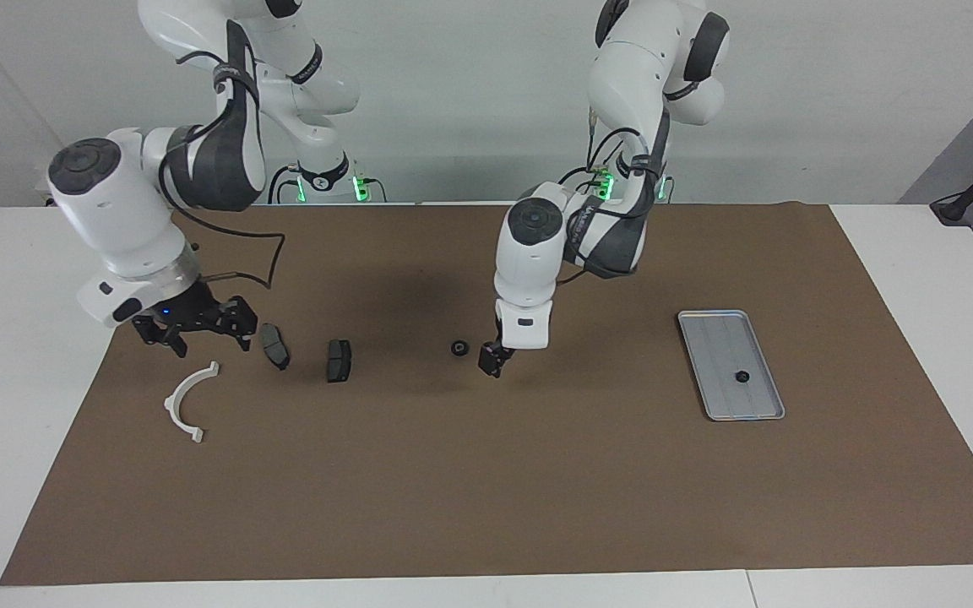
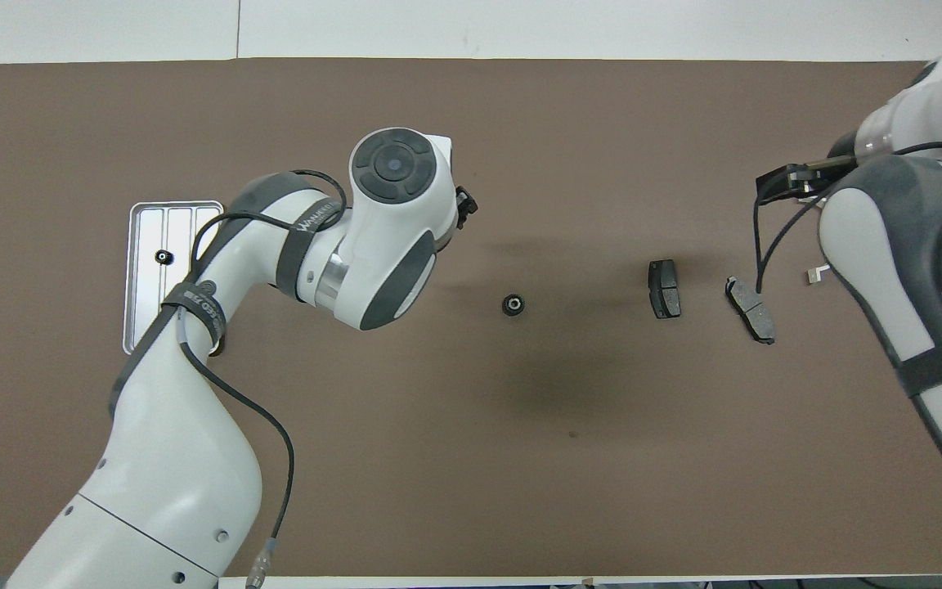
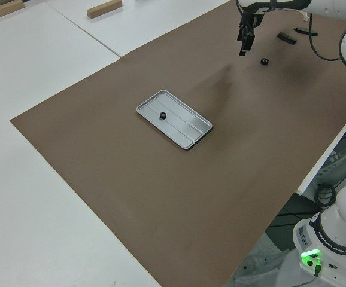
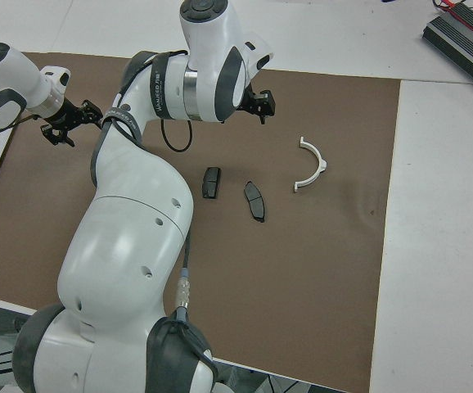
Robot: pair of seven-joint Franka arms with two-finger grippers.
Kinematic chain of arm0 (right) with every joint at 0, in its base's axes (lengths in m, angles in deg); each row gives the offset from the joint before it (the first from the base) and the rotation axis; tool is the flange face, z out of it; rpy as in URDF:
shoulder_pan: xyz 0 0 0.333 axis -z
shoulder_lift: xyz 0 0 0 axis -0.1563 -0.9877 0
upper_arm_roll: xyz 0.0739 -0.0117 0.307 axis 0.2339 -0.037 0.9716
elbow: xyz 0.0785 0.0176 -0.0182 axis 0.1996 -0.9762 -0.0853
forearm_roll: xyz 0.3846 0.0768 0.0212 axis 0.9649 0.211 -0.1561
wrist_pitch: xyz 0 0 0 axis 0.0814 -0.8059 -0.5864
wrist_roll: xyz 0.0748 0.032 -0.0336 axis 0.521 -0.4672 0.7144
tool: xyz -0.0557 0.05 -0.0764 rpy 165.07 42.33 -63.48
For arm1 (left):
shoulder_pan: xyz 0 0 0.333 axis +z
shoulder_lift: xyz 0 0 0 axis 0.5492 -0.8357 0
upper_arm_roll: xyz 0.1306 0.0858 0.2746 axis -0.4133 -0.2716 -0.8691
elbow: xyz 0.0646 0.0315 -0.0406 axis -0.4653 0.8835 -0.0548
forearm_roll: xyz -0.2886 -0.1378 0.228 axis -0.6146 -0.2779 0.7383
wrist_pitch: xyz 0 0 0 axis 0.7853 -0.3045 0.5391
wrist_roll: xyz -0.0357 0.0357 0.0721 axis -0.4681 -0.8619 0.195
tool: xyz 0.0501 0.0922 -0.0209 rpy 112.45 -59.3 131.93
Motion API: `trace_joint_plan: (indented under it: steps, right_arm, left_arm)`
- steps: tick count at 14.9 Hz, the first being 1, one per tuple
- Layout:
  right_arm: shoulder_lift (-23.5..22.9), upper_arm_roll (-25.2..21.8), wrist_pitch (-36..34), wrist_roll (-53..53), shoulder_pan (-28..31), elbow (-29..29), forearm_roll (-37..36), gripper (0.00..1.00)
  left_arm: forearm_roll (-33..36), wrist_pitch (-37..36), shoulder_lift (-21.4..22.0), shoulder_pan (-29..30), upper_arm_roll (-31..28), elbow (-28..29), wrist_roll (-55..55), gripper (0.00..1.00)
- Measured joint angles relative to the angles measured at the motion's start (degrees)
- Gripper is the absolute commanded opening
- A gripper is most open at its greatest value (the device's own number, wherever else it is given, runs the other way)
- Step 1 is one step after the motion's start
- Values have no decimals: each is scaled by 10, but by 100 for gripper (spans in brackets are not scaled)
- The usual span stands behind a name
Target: Place bearing gear from tray to pile
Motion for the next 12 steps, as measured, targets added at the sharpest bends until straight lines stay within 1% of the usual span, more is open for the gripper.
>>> trace_joint_plan:
  steps: [3,5,7,10,12]
  right_arm:
    - [-34,1,24,-115,-79,10,-9,100]
    - [-47,2,32,-167,-119,16,-11,100]
    - [-52,1,33,-200,-148,17,-11,100]
    - [-54,2,34,-272,-202,18,-11,100]
    - [-58,2,41,-305,-237,16,-11,100]
  left_arm:
    - [0,-6,29,78,0,0,-109,100]
    - [-1,-11,50,124,0,2,-183,100]
    - [-1,-11,58,152,0,9,-247,100]
    - [-1,-10,58,183,-1,19,-330,100]
    - [-1,1,58,203,-1,20,-364,100]
